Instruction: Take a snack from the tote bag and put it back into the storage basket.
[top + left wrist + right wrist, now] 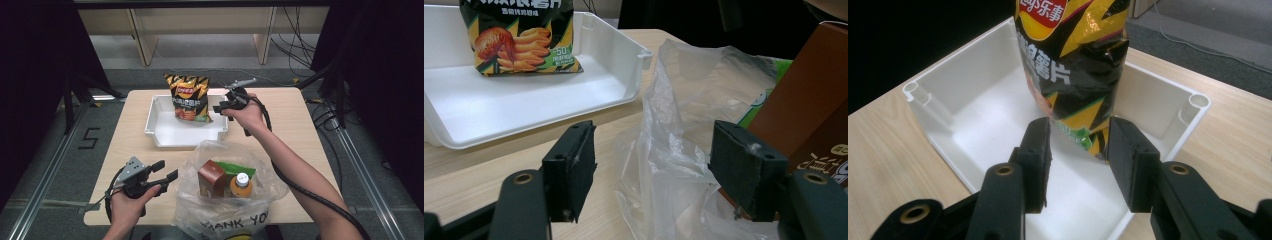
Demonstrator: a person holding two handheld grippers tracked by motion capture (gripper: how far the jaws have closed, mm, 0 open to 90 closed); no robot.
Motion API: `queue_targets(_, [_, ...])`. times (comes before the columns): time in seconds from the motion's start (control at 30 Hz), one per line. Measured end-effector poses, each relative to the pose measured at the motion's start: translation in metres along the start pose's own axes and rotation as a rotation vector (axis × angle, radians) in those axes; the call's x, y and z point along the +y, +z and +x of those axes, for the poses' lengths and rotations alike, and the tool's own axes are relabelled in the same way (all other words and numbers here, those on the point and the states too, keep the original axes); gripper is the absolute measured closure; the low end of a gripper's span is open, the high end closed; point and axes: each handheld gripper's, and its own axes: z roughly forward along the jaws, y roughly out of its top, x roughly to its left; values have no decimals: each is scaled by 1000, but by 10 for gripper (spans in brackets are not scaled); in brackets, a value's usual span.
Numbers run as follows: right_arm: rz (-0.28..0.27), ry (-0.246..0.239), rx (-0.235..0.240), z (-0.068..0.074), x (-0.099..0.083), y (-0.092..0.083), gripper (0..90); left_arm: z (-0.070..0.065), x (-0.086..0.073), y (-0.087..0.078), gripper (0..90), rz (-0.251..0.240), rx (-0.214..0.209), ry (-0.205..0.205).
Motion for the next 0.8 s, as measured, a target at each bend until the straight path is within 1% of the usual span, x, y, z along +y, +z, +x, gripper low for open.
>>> queue_targets(0.03, [0,0,0,0,0,0,610,0,0,0,340,2,0,-2])
queue_targets(0.07, [-6,1,-4,1,-4,-7,602,0,-1,0,344,6,-6,-2])
queue_targets(0.1, [-5,-27,-10,-2,-6,-11,599,0,-1,1,346,5,-12,-1])
queue_targets(0.13, [-17,13,2,2,-8,-13,594,0,-1,1,347,4,-11,0])
queue_targets(0.2, [-17,-5,-1,1,-11,-19,585,0,-2,1,347,15,-3,3])
queue_targets(0.23, [-27,-10,1,1,-13,-21,582,-1,-2,1,347,18,-1,4])
queue_targets(0.27, [-21,-17,2,1,-14,-25,580,-1,-2,2,346,17,-10,10])
queue_targets(0.3, [-22,-9,3,2,-15,-29,578,-1,-2,2,346,18,-5,16])
queue_targets(0.33, [-26,-21,4,1,-17,-32,576,-2,-2,1,344,18,4,19])
queue_targets(0.37, [-27,-8,9,3,-18,-35,574,-2,-2,1,342,19,9,24])
queue_targets(0.4, [-36,-5,16,4,-20,-37,574,-2,-2,1,341,20,12,27])
queue_targets(0.43, [-32,-24,15,3,-21,-41,574,-1,-2,1,340,17,1,27])
queue_targets(0.47, [-28,-44,7,1,-23,-44,572,-1,-3,2,340,17,1,27])
queue_targets(0.5, [-32,-38,18,3,-25,-46,571,-1,-3,2,340,17,4,27])
queue_targets(0.53, [-33,-43,22,3,-27,-49,569,-1,-3,2,340,20,6,27])
queue_targets(0.6, [-55,-18,21,5,-31,-51,569,-2,-4,2,337,24,11,26])
queue_targets(0.63, [-51,-9,14,6,-34,-53,568,-2,-4,2,335,25,12,24])
queue_targets(0.67, [-37,-8,22,5,-36,-55,568,-2,-4,2,333,26,12,24])
queue_targets(0.7, [-47,28,15,8,-39,-56,567,-2,-4,2,332,28,11,25])
queue_targets(0.73, [-43,-7,20,5,-41,-58,567,-2,-5,2,331,28,9,25])
queue_targets(0.77, [-36,-18,25,5,-44,-60,566,-2,-5,2,330,29,9,24])
queue_targets(0.8, [-42,1,30,6,-45,-61,566,-2,-5,3,329,27,1,22])
